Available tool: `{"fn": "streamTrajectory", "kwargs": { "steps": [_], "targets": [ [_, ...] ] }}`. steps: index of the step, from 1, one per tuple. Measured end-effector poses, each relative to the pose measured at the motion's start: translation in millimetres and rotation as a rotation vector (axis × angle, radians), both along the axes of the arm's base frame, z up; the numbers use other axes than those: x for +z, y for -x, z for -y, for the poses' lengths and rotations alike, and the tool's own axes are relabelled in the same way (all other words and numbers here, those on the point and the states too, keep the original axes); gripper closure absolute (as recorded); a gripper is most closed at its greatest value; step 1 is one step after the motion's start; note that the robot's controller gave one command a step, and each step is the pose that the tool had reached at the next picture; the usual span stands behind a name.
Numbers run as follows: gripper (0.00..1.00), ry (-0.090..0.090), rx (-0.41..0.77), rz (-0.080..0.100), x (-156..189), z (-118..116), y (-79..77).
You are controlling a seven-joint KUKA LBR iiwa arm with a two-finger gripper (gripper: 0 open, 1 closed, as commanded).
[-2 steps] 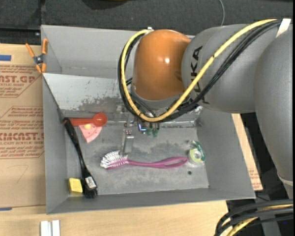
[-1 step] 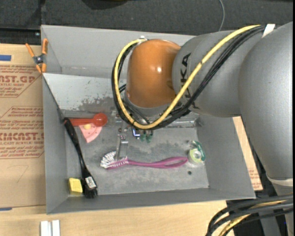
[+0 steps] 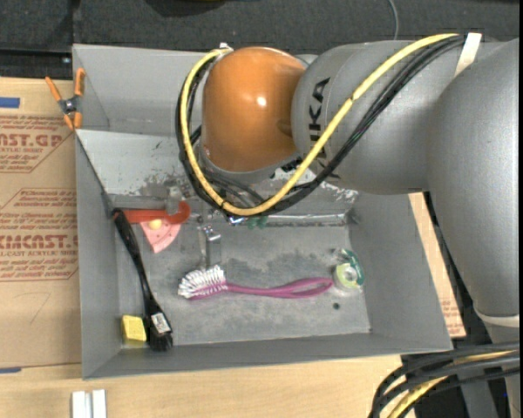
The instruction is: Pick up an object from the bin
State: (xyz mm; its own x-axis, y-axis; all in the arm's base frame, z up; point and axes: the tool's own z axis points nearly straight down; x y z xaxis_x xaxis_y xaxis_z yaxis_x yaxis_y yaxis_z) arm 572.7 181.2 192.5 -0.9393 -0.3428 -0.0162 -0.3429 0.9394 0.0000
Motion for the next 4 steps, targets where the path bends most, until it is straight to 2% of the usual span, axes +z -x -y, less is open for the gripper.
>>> {"fn": "streamTrajectory", "kwargs": {
  "steps": [1,2,3,4],
  "targets": [
    [0.00,0.001,-0.031,-0.010,-7.3,112.2,16.1],
    [0.00,0.006,-0.045,-0.006,-14.8,128.4,9.1],
    [0.00,0.006,0.219,-0.007,-109.5,120.9,19.1],
    [0.00,0.002,0.119,0.007,-84.2,84.4,63.3]
  ]
}}
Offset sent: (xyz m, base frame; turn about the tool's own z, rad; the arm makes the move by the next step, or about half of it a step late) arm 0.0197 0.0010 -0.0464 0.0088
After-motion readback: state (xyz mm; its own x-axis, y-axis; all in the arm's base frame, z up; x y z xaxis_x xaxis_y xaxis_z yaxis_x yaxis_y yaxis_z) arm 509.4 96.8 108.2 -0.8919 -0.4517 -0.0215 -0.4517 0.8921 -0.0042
